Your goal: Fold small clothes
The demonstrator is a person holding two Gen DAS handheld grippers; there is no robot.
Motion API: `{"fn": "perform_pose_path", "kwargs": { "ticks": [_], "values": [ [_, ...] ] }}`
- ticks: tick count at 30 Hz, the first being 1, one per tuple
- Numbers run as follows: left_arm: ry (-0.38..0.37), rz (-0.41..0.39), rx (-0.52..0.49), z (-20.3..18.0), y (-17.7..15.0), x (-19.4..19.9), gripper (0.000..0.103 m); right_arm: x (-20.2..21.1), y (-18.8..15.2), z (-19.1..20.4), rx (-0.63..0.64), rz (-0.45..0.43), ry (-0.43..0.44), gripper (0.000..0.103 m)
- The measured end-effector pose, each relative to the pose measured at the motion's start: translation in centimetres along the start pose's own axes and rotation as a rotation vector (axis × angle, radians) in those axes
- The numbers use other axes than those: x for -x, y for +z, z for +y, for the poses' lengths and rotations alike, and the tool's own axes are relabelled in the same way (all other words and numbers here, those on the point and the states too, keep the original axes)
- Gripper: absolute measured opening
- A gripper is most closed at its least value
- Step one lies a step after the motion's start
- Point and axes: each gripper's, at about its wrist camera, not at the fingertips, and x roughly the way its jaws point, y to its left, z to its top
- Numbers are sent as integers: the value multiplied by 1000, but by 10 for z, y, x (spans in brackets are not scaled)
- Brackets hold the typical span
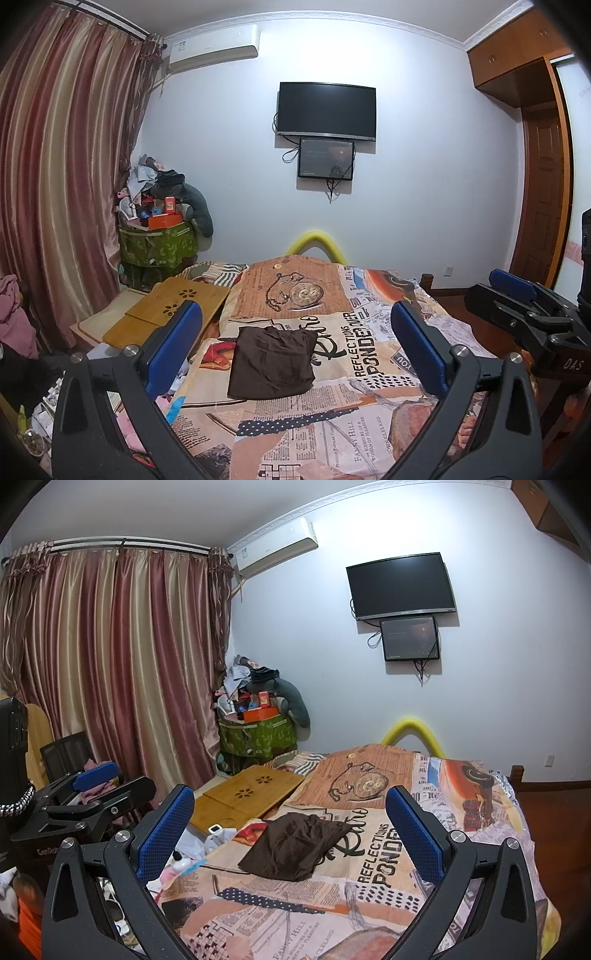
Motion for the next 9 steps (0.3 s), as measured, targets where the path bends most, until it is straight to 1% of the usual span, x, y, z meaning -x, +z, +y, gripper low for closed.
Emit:
{"fn": "perform_pose_path", "kwargs": {
  "ticks": [9],
  "values": [
    [-2, -1, 8, 4, -1, 1, 103, -1, 0, 1, -3, 6, 2, 103]
  ]
}}
